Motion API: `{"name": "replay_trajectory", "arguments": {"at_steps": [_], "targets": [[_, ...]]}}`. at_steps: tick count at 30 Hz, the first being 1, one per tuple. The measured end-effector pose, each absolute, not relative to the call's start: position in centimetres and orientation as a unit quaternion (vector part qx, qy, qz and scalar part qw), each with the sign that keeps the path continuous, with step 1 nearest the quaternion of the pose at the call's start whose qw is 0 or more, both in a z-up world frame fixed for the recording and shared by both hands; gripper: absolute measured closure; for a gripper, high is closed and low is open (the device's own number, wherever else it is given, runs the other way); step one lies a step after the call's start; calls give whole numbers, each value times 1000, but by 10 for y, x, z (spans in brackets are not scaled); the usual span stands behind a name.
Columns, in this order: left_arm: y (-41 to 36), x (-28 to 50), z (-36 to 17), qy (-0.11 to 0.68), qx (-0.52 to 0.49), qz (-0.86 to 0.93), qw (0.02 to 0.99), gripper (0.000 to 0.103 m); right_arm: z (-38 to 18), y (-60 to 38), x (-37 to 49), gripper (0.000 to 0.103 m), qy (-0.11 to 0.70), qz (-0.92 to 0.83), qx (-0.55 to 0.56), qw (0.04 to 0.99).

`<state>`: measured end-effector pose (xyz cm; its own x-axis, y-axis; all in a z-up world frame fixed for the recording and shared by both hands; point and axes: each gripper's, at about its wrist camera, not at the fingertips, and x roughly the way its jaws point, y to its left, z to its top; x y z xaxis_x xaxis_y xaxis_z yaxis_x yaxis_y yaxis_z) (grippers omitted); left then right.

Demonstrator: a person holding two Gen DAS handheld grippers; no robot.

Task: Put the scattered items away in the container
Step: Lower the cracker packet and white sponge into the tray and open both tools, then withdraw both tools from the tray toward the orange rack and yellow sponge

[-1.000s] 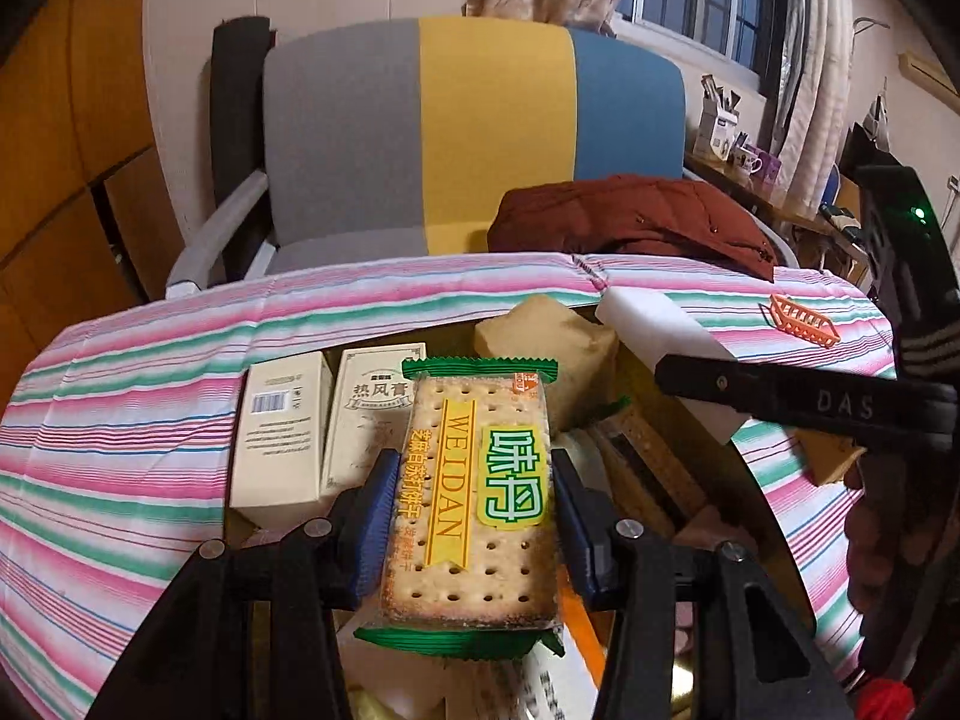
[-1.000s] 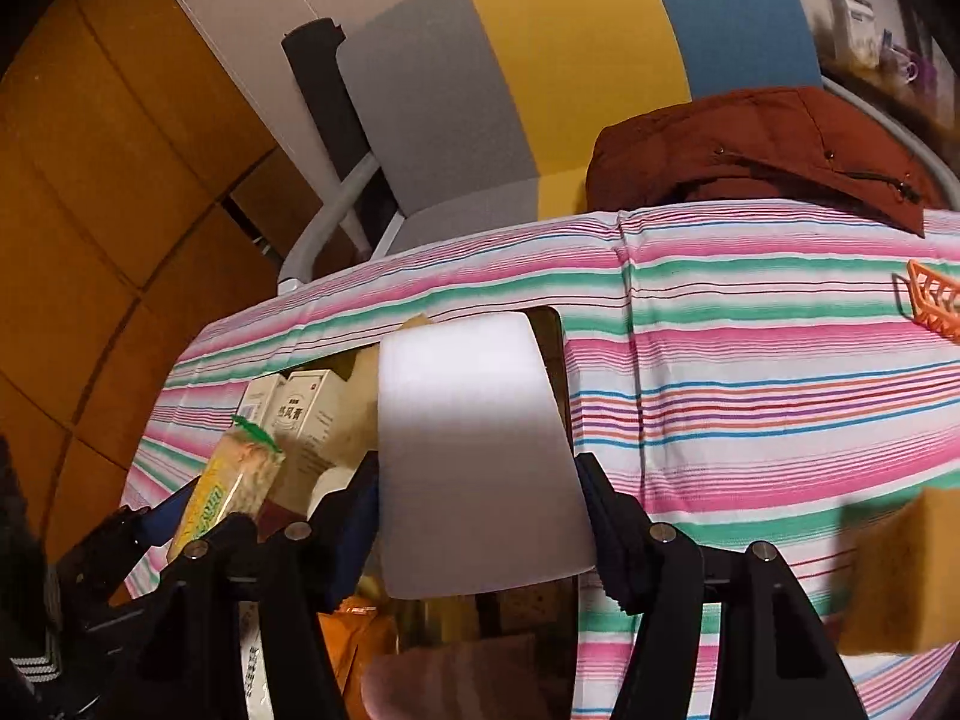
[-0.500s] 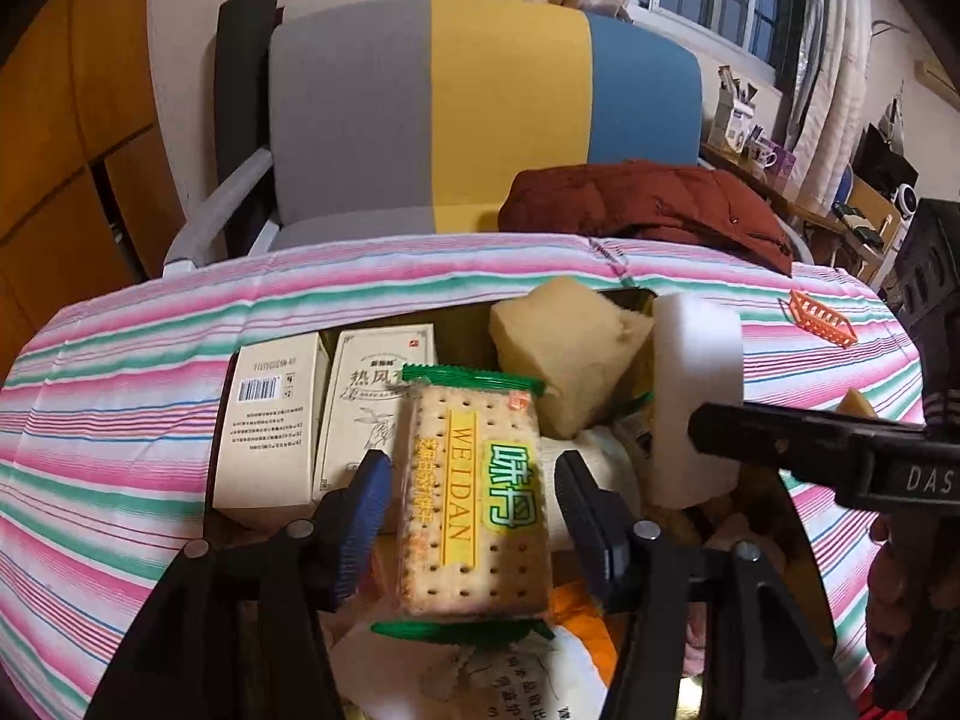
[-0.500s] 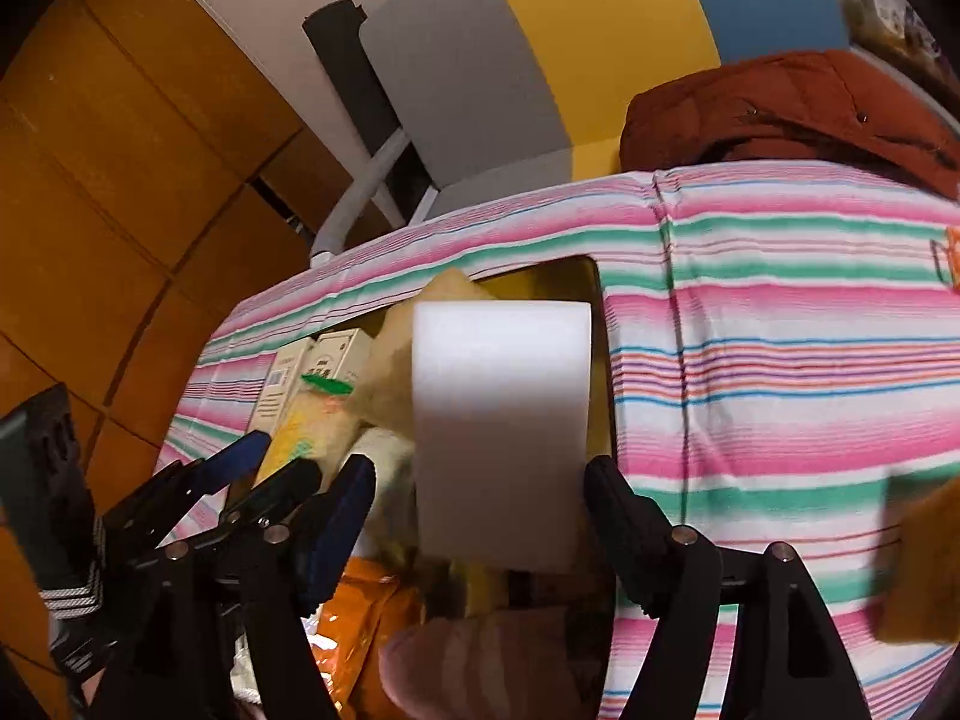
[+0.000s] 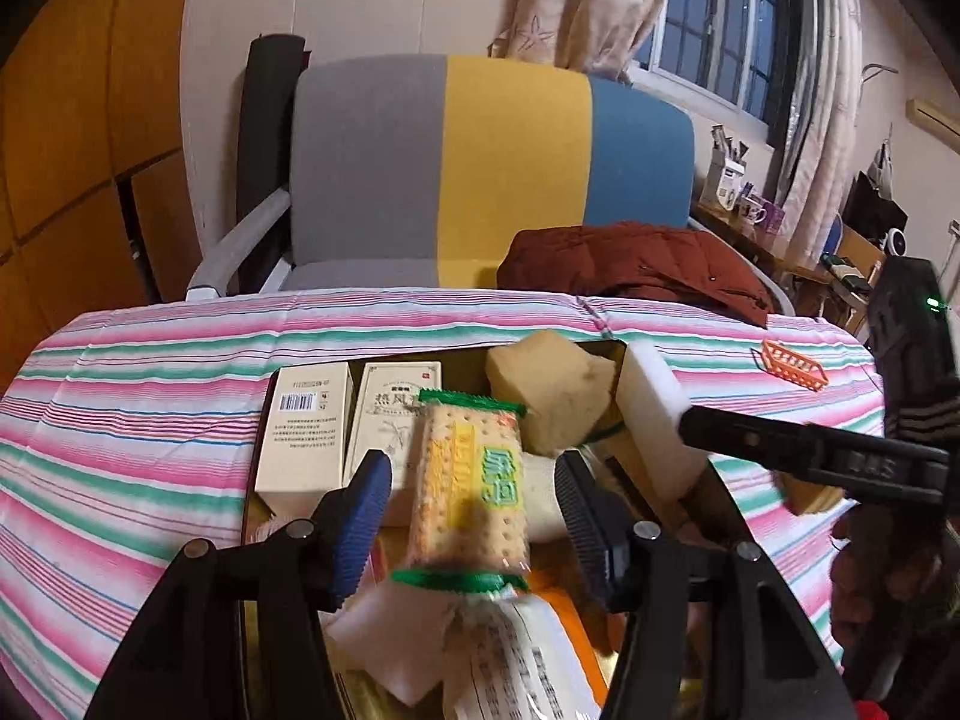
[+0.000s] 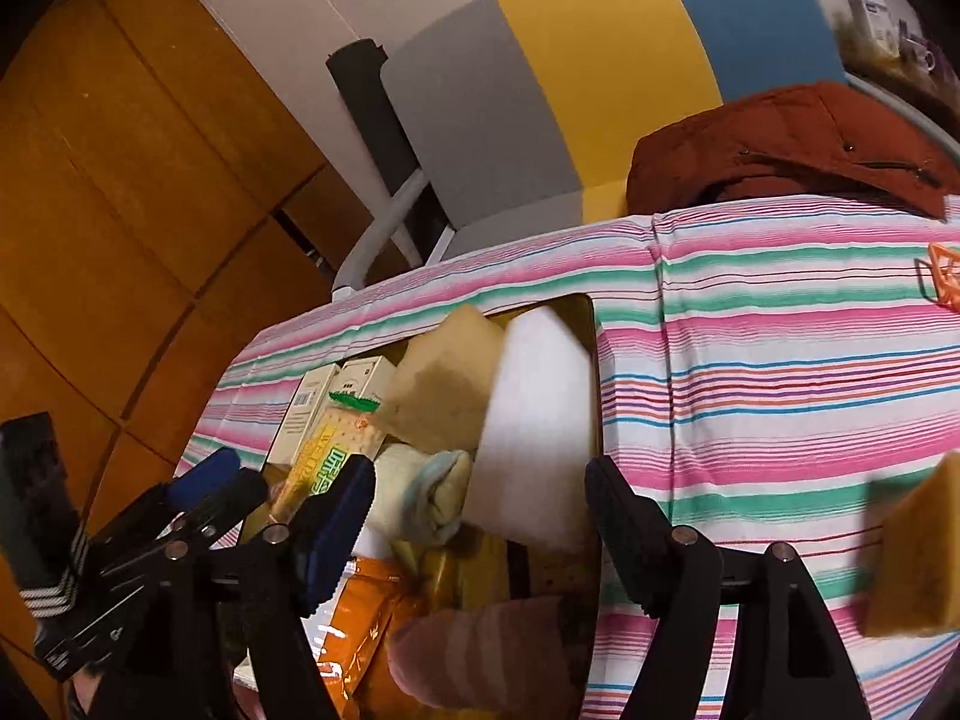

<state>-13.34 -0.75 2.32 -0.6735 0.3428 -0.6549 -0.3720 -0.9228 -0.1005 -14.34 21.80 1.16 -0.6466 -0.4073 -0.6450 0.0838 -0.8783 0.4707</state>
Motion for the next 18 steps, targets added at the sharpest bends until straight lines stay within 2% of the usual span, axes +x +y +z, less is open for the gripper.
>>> {"name": "replay_trajectory", "arguments": {"at_steps": [11,18], "targets": [[14,-96,22,24,-344,911,226,45,10,232,-120,30,-218,-884,384,156],[40,-75,25,40,-335,905,259,45,20,271,-92,28,-230,-898,353,130]]}}
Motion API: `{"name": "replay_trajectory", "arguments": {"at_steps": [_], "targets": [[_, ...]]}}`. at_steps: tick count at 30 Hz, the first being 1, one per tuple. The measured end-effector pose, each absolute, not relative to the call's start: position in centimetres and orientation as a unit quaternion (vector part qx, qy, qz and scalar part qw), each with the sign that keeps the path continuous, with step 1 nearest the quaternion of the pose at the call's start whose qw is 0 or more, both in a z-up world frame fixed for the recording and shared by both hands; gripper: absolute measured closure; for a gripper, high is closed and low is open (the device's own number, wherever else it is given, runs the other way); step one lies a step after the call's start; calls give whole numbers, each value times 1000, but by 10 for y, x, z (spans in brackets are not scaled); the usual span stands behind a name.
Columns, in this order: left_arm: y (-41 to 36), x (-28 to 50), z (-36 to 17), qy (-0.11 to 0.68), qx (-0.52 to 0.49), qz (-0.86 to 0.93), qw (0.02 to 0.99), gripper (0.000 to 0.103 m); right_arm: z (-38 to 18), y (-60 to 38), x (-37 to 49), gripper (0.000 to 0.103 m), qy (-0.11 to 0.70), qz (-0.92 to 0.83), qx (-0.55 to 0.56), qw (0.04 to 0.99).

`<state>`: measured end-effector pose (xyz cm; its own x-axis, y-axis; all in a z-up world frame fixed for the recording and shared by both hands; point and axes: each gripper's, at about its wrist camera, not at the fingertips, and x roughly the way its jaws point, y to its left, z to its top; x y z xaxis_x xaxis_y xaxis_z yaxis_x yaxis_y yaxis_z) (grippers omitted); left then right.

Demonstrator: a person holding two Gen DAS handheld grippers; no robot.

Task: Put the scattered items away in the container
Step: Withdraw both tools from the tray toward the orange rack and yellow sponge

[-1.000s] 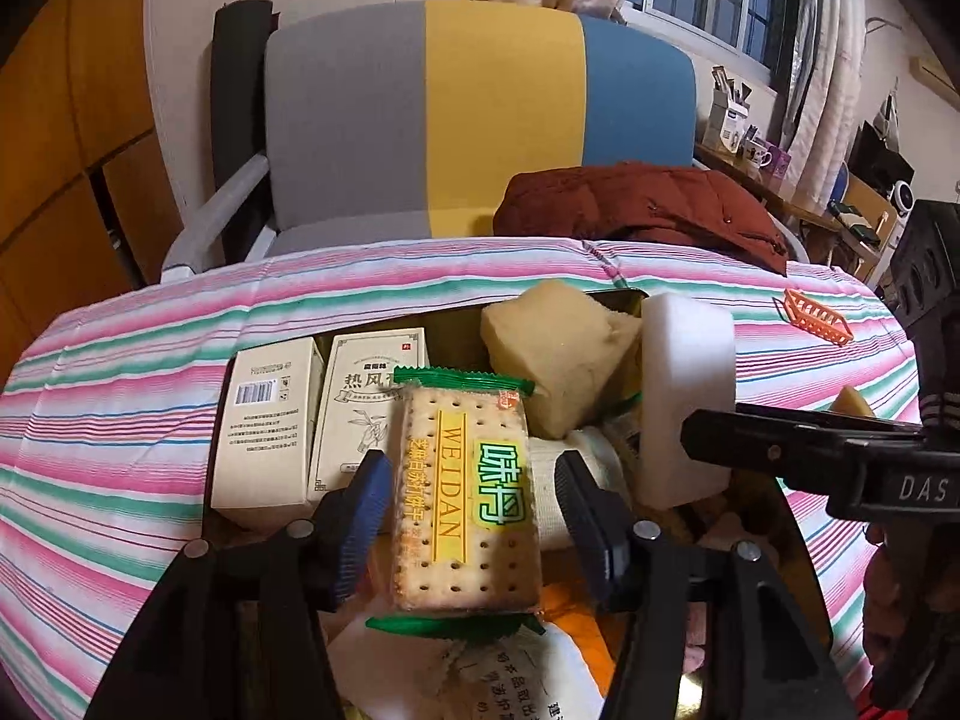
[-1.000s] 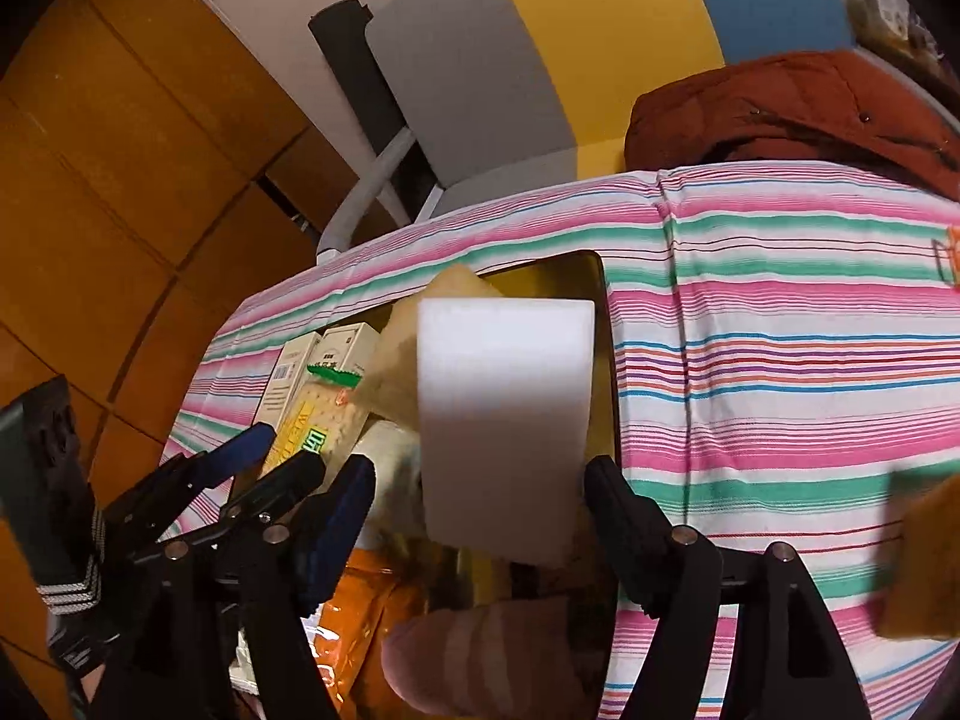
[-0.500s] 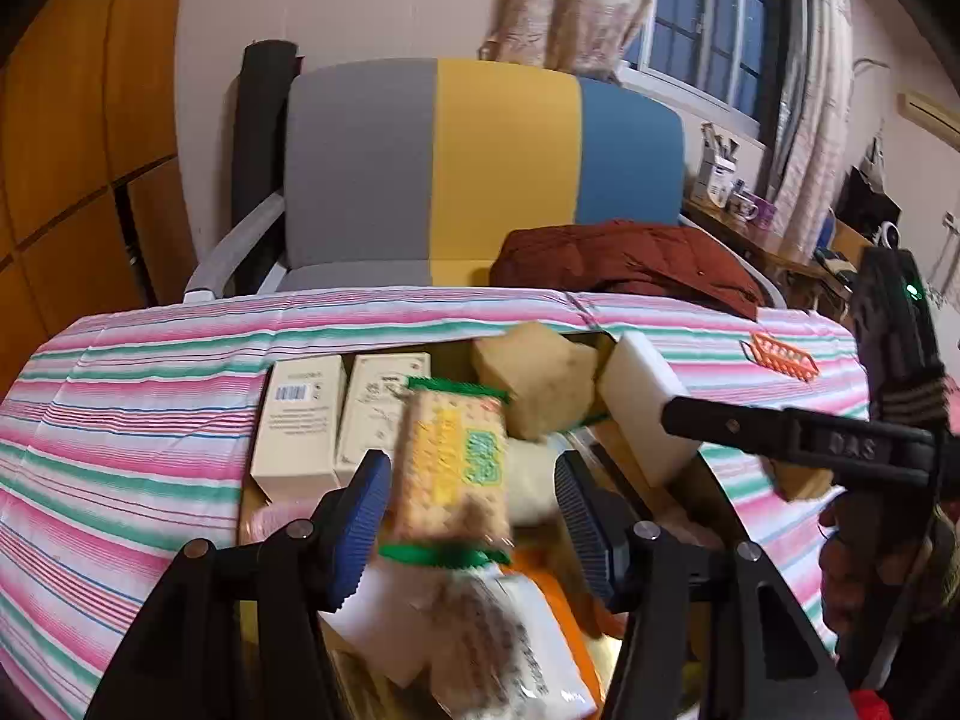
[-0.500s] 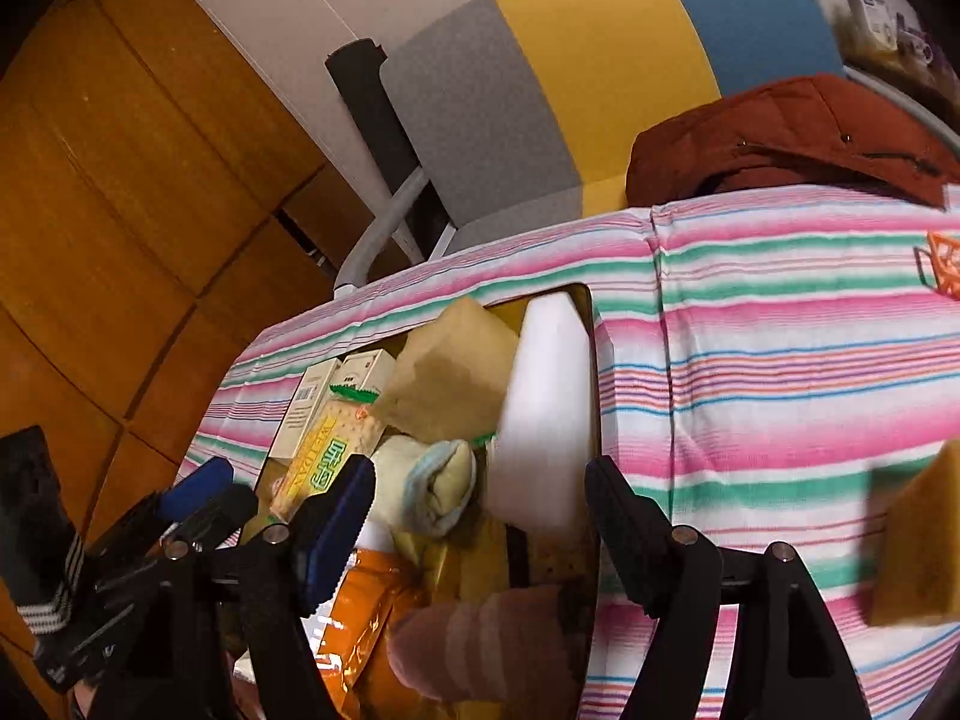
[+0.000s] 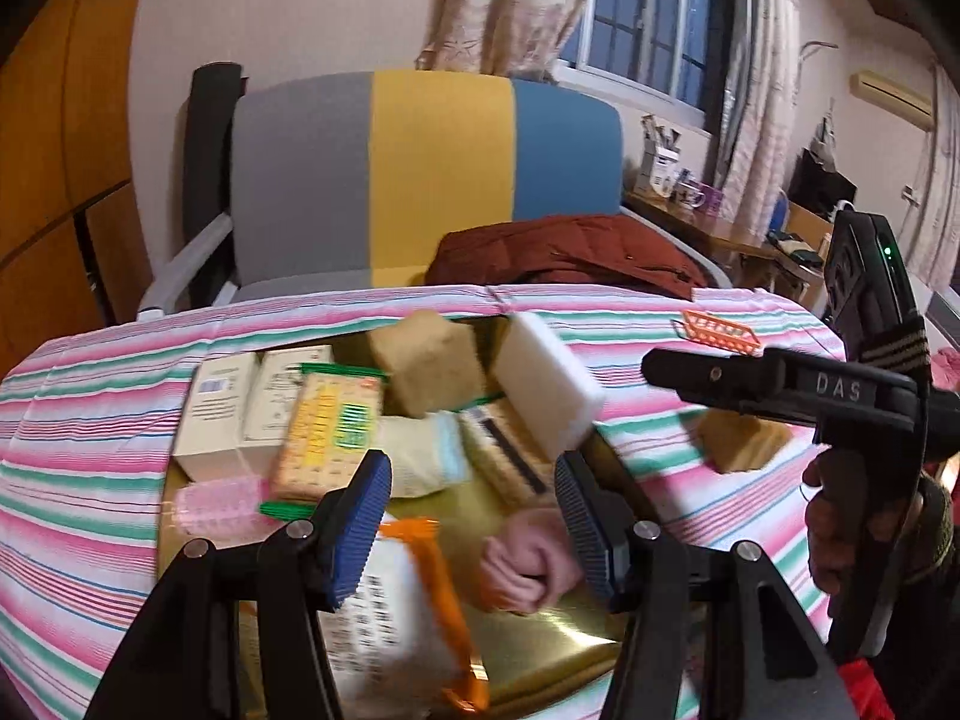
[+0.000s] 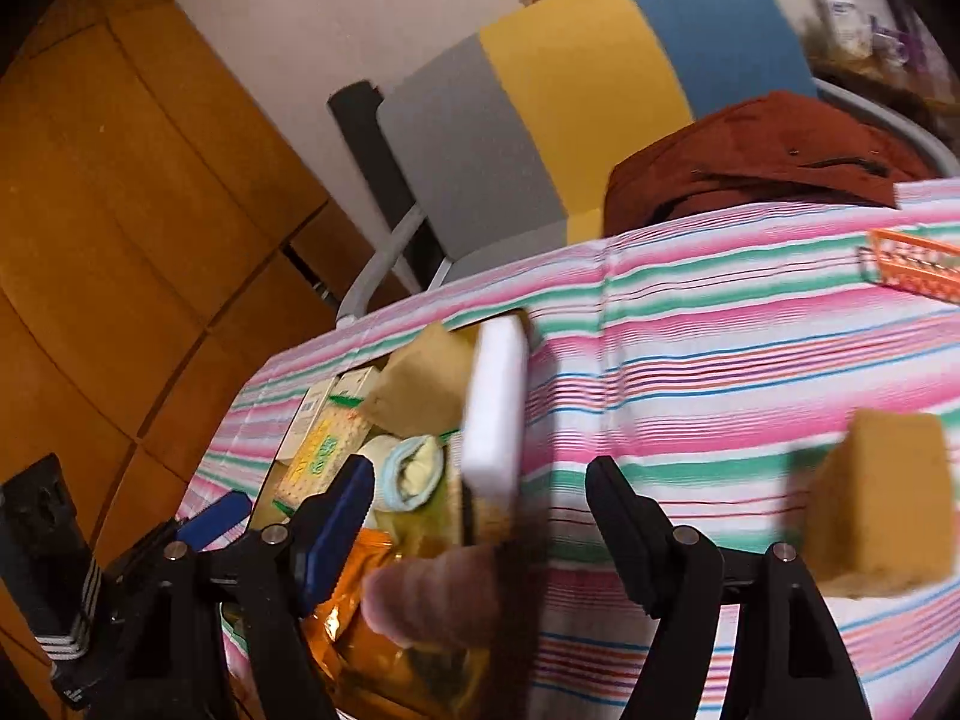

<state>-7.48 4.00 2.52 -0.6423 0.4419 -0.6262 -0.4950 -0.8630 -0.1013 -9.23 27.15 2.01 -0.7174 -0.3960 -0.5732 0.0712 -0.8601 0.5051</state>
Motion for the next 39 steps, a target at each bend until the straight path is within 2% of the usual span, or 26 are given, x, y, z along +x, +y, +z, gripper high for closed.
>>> {"name": "replay_trajectory", "arguments": {"at_steps": [12,20,29,39], "targets": [[138,-14,27,75,-327,854,397,44,2,420,-20,22,-272,-904,331,-5],[219,19,-14,125,-331,820,450,44,-27,516,-3,20,-301,-880,357,-88],[241,12,-39,145,-342,818,439,44,-29,558,-55,20,-279,-877,375,-110],[247,2,-59,134,-361,809,445,44,-2,577,-156,13,-192,-903,371,-103]]}}
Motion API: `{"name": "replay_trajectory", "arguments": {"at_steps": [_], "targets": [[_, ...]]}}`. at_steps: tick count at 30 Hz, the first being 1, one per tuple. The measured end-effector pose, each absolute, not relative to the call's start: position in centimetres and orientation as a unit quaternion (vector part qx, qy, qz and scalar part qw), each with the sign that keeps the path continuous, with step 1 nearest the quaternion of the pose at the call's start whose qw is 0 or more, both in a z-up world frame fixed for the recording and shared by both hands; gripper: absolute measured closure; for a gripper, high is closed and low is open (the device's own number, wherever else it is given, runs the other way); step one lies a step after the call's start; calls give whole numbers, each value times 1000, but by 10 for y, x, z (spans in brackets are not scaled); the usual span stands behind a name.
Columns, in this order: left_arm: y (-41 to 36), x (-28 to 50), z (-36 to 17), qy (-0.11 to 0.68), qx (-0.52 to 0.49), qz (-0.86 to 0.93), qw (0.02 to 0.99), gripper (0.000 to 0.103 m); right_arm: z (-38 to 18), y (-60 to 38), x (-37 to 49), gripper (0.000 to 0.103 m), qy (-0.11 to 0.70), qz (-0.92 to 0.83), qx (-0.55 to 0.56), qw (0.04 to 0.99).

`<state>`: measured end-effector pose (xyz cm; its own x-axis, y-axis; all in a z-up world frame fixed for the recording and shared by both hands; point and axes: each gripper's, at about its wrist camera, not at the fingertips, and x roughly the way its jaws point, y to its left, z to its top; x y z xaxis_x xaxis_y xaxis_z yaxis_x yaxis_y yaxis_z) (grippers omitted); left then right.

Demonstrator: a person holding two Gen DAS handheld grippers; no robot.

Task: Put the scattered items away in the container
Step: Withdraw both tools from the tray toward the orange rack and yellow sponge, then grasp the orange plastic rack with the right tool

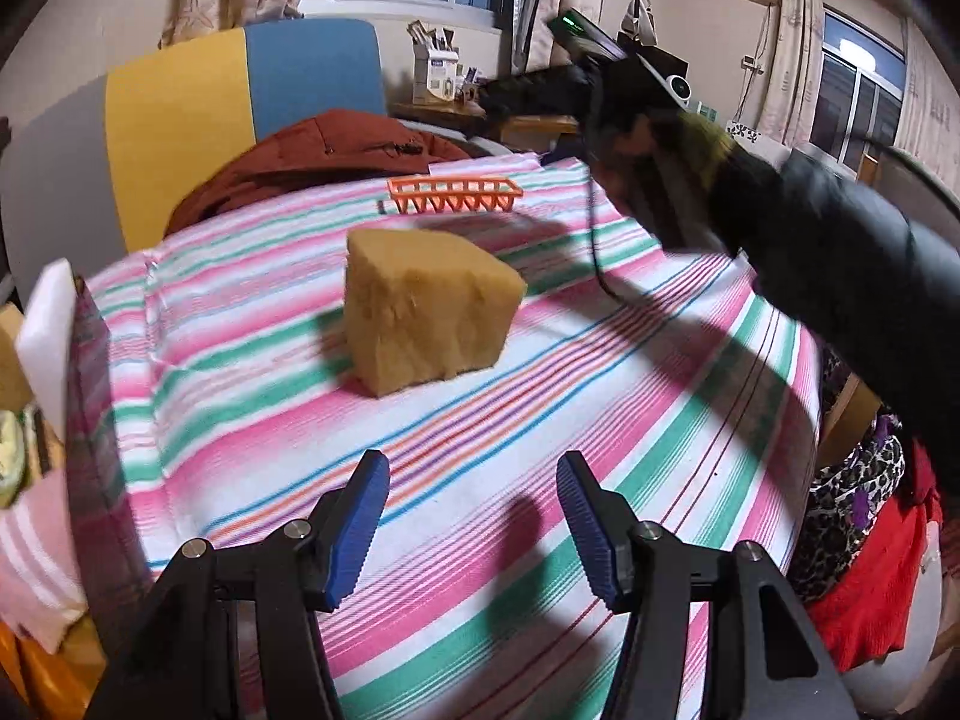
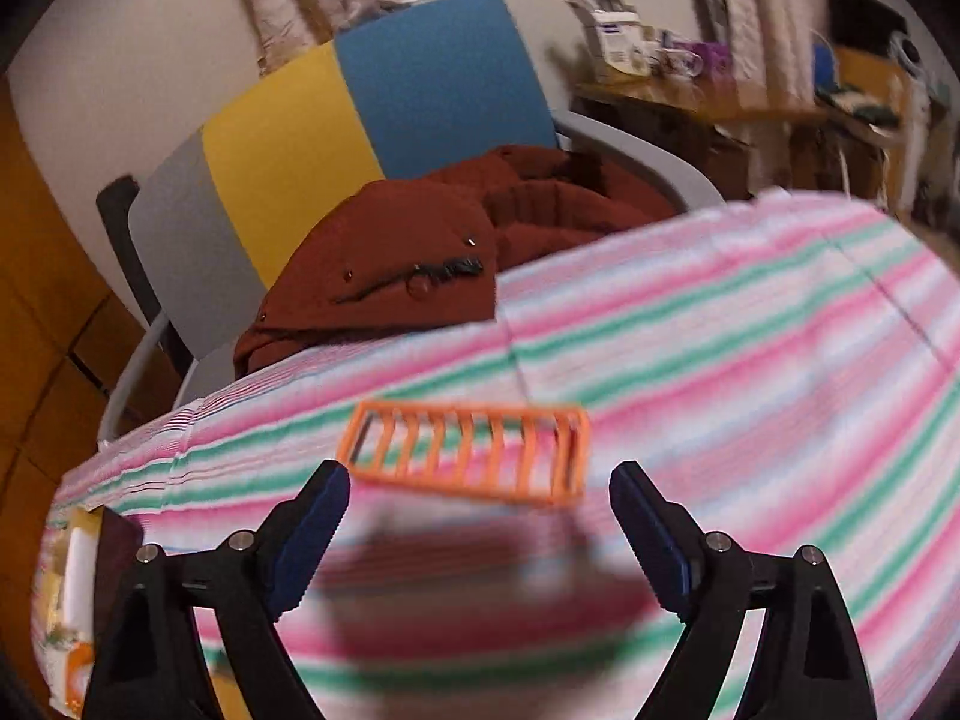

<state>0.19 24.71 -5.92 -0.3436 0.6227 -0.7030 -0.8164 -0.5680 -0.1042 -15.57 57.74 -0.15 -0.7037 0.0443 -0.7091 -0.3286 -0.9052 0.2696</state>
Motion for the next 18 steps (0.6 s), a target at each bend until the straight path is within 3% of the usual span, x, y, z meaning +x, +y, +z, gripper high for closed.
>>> {"name": "replay_trajectory", "arguments": {"at_steps": [9,18], "targets": [[249,1,-68,123,-364,806,450,41,-25,598,-230,11,187,873,-446,64],[246,-5,-71,101,-370,802,458,39,-43,576,-209,11,179,835,-520,-3]]}}
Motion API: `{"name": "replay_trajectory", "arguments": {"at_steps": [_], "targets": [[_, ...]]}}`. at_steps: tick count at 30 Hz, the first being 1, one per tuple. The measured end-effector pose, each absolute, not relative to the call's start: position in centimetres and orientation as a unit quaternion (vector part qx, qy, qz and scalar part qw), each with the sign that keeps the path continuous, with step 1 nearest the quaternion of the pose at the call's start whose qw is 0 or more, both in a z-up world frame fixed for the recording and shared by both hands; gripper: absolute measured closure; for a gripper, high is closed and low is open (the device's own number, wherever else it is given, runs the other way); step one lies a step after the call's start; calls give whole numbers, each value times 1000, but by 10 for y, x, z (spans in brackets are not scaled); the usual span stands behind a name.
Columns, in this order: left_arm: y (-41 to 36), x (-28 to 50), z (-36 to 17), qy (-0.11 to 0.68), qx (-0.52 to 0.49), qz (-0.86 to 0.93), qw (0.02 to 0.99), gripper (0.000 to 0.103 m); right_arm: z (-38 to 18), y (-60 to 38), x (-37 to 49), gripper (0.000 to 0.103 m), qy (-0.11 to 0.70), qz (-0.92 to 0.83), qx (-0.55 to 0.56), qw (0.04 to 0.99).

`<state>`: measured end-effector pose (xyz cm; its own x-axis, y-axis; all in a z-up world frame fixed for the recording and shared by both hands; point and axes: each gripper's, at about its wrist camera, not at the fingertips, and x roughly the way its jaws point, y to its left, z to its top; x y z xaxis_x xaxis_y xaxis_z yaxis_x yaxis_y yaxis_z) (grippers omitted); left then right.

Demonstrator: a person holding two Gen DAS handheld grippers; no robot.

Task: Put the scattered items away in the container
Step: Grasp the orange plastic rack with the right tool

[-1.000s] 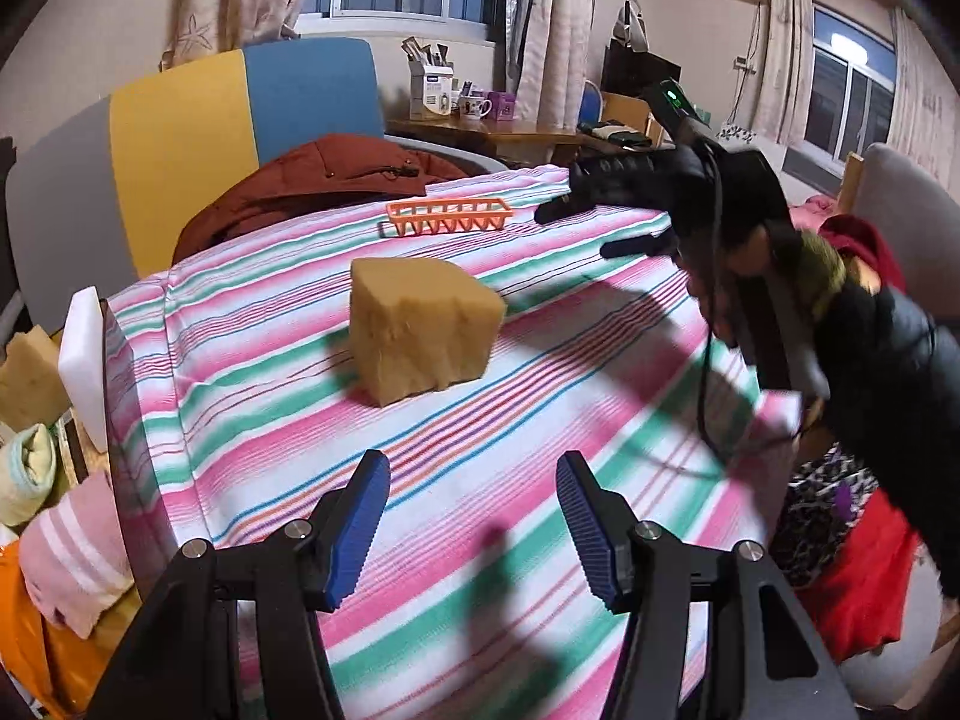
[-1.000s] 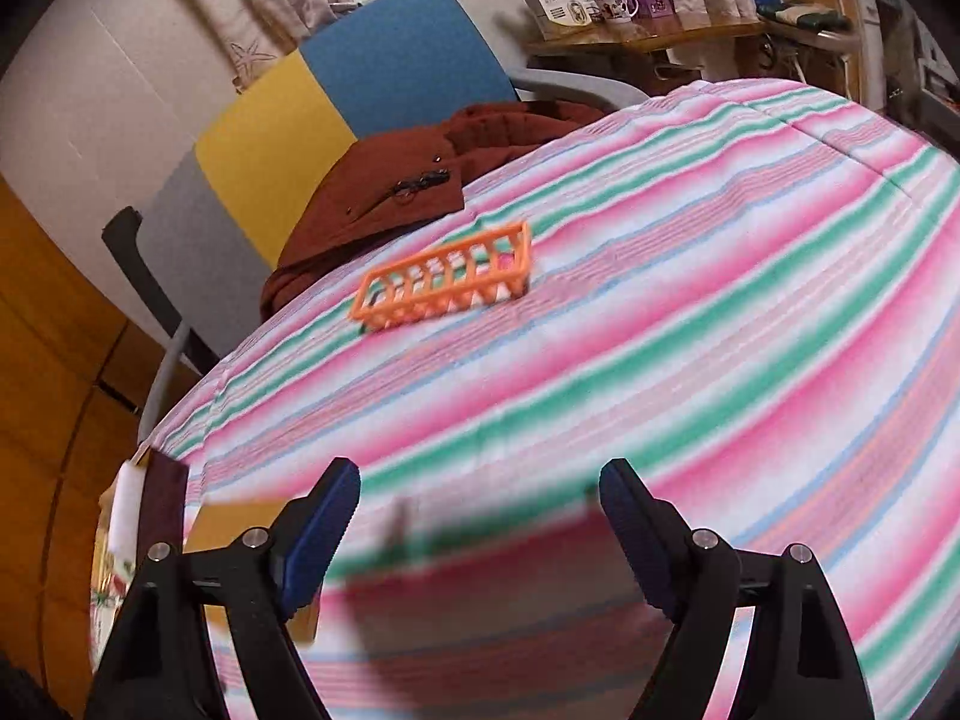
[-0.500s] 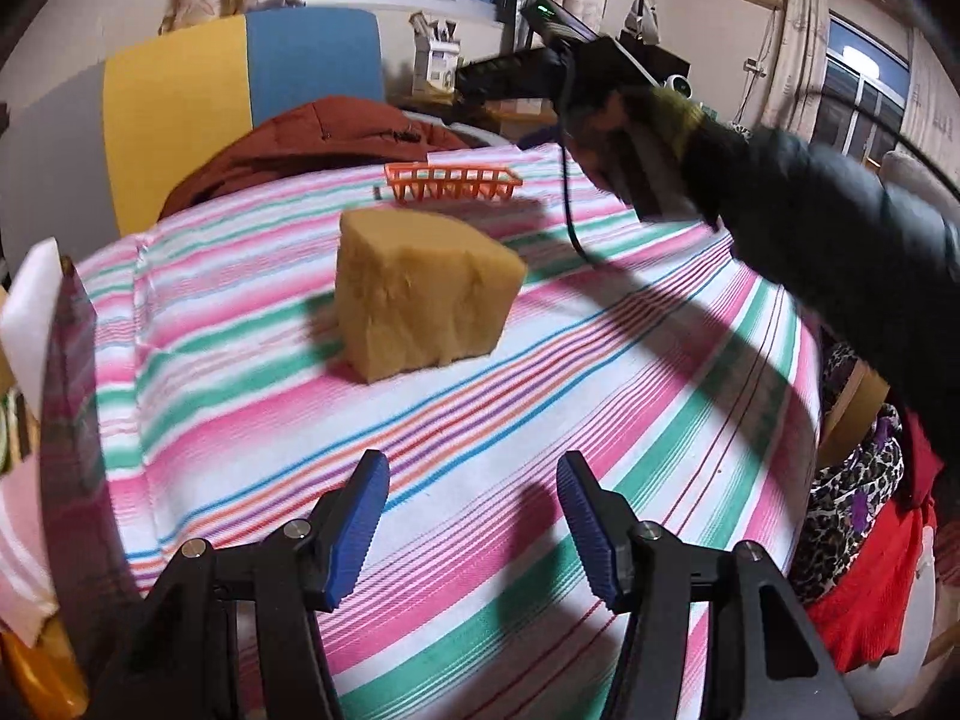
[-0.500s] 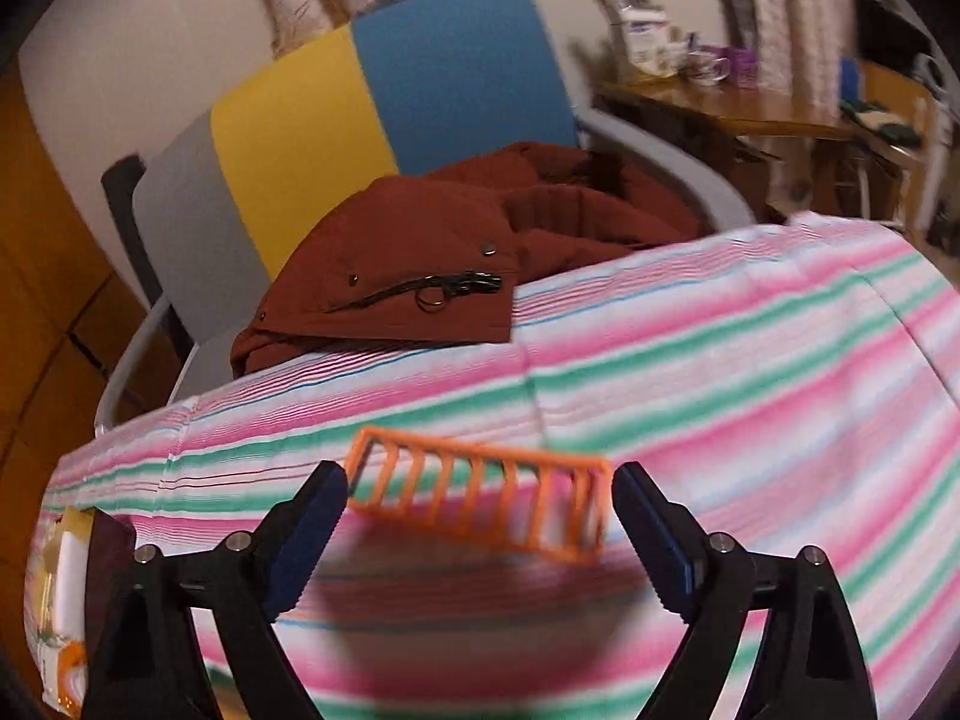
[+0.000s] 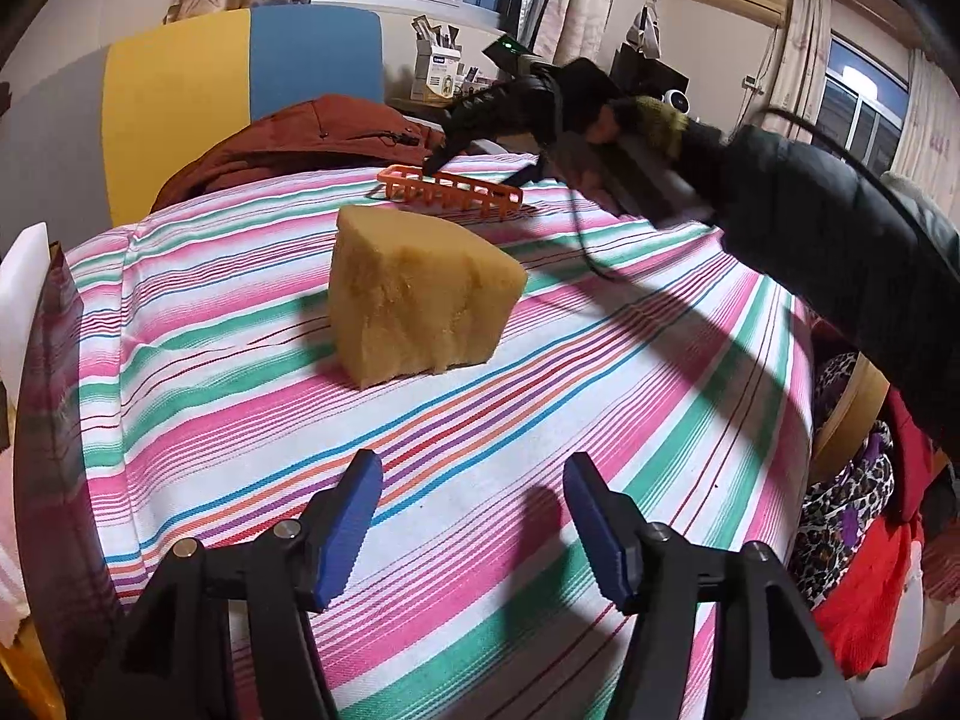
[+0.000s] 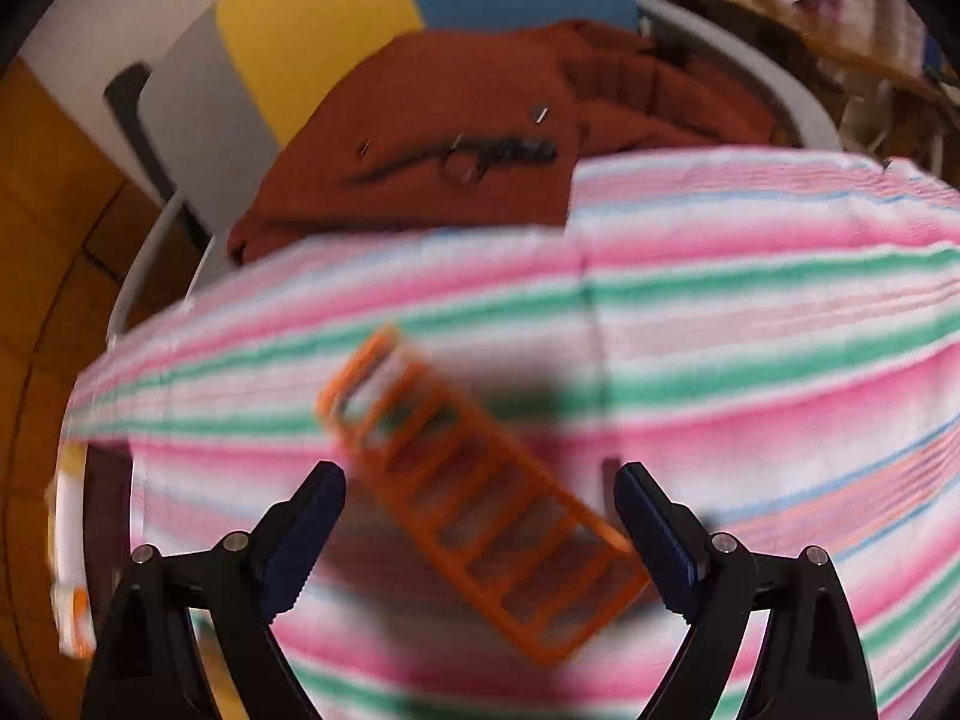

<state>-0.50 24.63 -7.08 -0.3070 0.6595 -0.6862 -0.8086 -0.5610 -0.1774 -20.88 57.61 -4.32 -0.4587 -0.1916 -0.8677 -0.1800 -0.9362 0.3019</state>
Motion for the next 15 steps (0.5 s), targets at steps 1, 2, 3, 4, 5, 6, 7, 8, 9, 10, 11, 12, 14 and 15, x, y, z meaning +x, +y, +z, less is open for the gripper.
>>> {"name": "replay_trajectory", "arguments": {"at_steps": [1,2,3,4,5,6,7,8,9,10,11,12,14,15], "targets": [[245,-5,-71,98,-371,802,459,39,-44,570,-203,11,-172,-833,526,15],[245,-6,-71,94,-372,801,459,39,-43,563,-197,11,-158,-834,529,24],[244,-6,-71,90,-372,801,460,39,-42,558,-192,11,-141,-837,528,22],[243,-7,-71,88,-373,801,461,39,-41,553,-188,11,-123,-843,524,19],[242,-7,-71,84,-373,800,462,39,-40,550,-185,11,-107,-849,518,16],[241,-8,-71,82,-374,800,462,39,-39,547,-183,11,-90,-855,510,9],[241,-8,-71,80,-374,800,463,39,-39,546,-183,11,-80,-859,505,2],[240,-8,-71,77,-374,799,464,39,-39,545,-183,11,-71,-863,500,-3],[240,-8,-71,75,-375,799,465,39,-40,544,-184,11,-64,-866,496,-7],[239,-8,-71,73,-375,798,465,39,-41,544,-187,11,-59,-867,495,-13],[239,-8,-71,71,-376,798,466,39,-41,544,-190,11,-55,-867,496,-17],[239,-8,-71,70,-376,798,466,39,-44,544,-193,14,-51,-865,499,-17],[238,-6,-71,71,-376,798,466,39,-47,542,-198,25,-44,-861,507,-21],[238,-5,-70,71,-376,798,466,39,-49,541,-198,34,-35,-859,510,-23]]}}
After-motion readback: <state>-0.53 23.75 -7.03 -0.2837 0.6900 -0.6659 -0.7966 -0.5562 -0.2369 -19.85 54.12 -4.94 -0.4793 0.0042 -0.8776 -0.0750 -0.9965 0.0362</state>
